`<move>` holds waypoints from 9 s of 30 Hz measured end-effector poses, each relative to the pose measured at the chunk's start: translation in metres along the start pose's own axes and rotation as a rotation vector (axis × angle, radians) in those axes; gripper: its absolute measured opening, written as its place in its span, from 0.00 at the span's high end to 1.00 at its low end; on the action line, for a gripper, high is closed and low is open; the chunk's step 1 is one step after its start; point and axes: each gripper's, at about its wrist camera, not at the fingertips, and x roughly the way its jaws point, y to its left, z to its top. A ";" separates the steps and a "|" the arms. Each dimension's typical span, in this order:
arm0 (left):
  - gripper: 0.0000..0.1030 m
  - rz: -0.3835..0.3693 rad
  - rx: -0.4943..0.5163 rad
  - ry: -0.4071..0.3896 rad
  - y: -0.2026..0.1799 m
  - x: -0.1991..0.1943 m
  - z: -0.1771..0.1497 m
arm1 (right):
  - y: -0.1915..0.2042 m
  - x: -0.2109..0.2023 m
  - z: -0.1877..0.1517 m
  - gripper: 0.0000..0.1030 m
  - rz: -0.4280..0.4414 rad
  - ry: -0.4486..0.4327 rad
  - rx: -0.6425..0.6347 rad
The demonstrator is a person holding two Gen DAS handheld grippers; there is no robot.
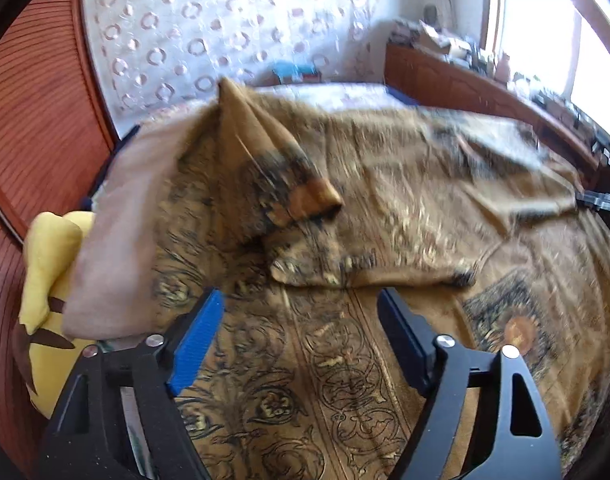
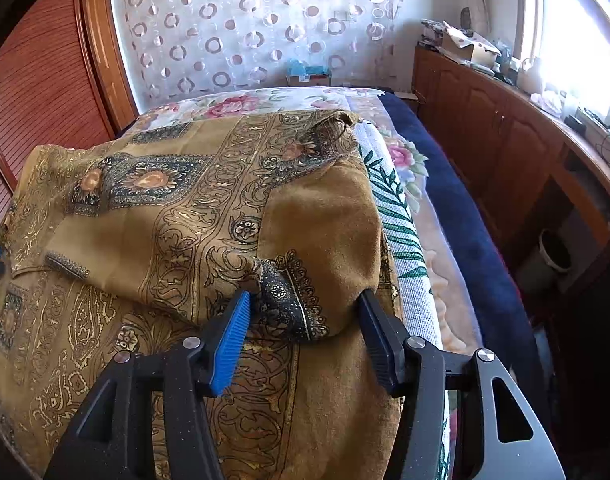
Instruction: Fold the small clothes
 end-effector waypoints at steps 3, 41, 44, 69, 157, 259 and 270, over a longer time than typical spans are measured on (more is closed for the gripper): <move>0.32 0.015 -0.020 -0.047 0.005 -0.015 0.009 | 0.005 0.017 0.007 0.45 -0.004 0.002 -0.004; 0.93 0.019 -0.129 -0.101 0.017 -0.019 0.034 | 0.004 0.017 0.011 0.92 0.063 0.014 -0.012; 0.93 -0.004 -0.145 -0.145 0.016 -0.038 0.034 | 0.006 0.000 0.012 0.94 0.072 -0.050 -0.030; 0.93 -0.069 -0.255 -0.127 0.023 -0.120 -0.069 | -0.016 -0.110 -0.057 0.95 0.196 -0.136 -0.073; 0.91 -0.138 -0.288 -0.068 0.024 -0.099 -0.102 | 0.078 0.000 -0.105 0.33 0.146 -0.161 -0.106; 0.41 -0.261 0.008 -0.150 -0.088 -0.097 -0.005 | 0.064 -0.070 -0.061 0.95 0.161 -0.267 -0.216; 0.40 -0.253 0.040 -0.159 -0.100 -0.099 -0.002 | 0.061 -0.039 -0.086 0.95 0.038 -0.121 -0.190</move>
